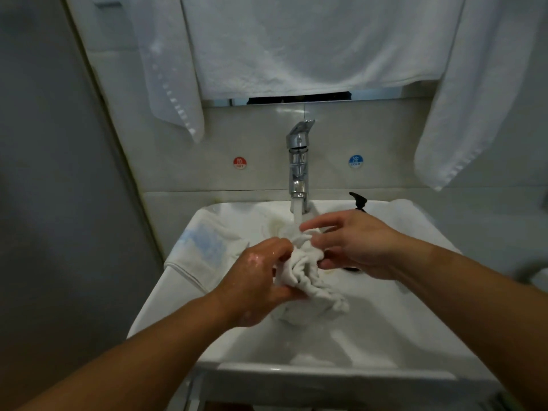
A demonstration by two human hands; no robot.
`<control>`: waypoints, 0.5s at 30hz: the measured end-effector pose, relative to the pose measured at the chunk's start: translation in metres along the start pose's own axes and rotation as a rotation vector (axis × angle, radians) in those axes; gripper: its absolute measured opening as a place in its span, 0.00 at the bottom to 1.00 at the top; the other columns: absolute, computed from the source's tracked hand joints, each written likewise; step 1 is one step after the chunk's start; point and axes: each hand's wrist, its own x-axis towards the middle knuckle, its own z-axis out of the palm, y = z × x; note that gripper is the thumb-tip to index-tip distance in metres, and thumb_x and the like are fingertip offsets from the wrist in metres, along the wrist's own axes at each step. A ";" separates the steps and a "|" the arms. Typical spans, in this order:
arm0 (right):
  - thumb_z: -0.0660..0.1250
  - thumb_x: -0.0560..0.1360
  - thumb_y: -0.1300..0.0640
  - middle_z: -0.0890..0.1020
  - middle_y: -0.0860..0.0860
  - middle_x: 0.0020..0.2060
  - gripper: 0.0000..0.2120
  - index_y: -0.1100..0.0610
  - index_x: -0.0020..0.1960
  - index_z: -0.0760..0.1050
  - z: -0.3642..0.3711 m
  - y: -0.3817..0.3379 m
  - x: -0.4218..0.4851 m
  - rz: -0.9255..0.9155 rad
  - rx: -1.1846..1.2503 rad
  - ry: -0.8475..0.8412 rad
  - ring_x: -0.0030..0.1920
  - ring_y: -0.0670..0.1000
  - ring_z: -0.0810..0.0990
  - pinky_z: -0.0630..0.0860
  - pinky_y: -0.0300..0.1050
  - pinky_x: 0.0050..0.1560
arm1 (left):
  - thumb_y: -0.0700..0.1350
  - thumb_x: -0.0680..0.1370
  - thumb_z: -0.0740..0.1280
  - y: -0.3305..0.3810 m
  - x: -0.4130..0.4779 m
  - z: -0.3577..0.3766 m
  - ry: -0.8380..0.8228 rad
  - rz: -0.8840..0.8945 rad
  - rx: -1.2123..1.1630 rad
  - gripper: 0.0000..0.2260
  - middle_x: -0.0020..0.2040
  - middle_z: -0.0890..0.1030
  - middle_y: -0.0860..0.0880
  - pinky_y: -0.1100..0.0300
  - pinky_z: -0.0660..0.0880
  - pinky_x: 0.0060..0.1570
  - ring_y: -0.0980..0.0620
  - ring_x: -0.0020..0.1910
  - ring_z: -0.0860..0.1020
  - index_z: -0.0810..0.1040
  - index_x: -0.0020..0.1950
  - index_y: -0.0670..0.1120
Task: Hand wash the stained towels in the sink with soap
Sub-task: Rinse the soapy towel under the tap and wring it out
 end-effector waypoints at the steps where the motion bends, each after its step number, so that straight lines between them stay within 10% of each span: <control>1: 0.66 0.78 0.70 0.84 0.59 0.45 0.13 0.58 0.58 0.82 -0.001 0.001 0.000 0.002 -0.008 0.071 0.36 0.52 0.86 0.80 0.41 0.35 | 0.60 0.69 0.76 0.001 0.000 -0.002 -0.024 -0.001 -0.014 0.19 0.49 0.79 0.59 0.54 0.81 0.49 0.55 0.47 0.79 0.76 0.53 0.55; 10: 0.61 0.79 0.70 0.79 0.59 0.40 0.13 0.61 0.46 0.84 -0.027 -0.008 -0.008 -0.073 0.060 0.396 0.37 0.55 0.84 0.84 0.46 0.37 | 0.55 0.71 0.78 -0.034 -0.013 -0.059 -0.040 -0.387 0.220 0.24 0.41 0.80 0.54 0.71 0.70 0.35 0.59 0.38 0.79 0.69 0.61 0.59; 15: 0.66 0.79 0.68 0.83 0.63 0.46 0.06 0.65 0.53 0.81 -0.006 -0.033 -0.009 -0.132 0.237 0.283 0.42 0.56 0.87 0.85 0.47 0.43 | 0.68 0.68 0.66 -0.020 -0.004 -0.041 -0.021 -0.241 0.441 0.24 0.71 0.71 0.50 0.49 0.71 0.67 0.47 0.71 0.69 0.78 0.60 0.58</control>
